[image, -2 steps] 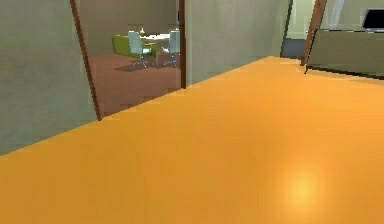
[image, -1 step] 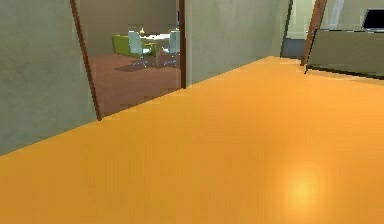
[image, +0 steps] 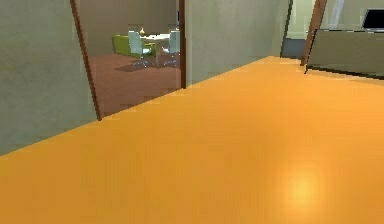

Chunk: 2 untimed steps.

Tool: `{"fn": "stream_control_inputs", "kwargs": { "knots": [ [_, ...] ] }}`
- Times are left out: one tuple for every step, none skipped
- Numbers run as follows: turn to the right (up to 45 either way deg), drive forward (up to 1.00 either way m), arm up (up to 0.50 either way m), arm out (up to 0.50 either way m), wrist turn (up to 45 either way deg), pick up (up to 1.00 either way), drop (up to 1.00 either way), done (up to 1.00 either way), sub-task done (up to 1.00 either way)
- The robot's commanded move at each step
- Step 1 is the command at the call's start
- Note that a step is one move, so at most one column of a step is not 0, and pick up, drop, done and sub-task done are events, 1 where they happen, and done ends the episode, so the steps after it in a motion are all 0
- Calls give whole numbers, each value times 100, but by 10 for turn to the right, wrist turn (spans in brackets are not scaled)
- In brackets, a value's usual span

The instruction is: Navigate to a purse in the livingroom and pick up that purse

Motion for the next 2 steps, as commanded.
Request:
{"fn": "stream_control_inputs", "kwargs": {
  "knots": [
    [0, 0, 10, 0, 0, 0, 0, 0, 0],
    [0, 0, 0, 0, 0, 0, 0, 100, 0]
  ]
}}
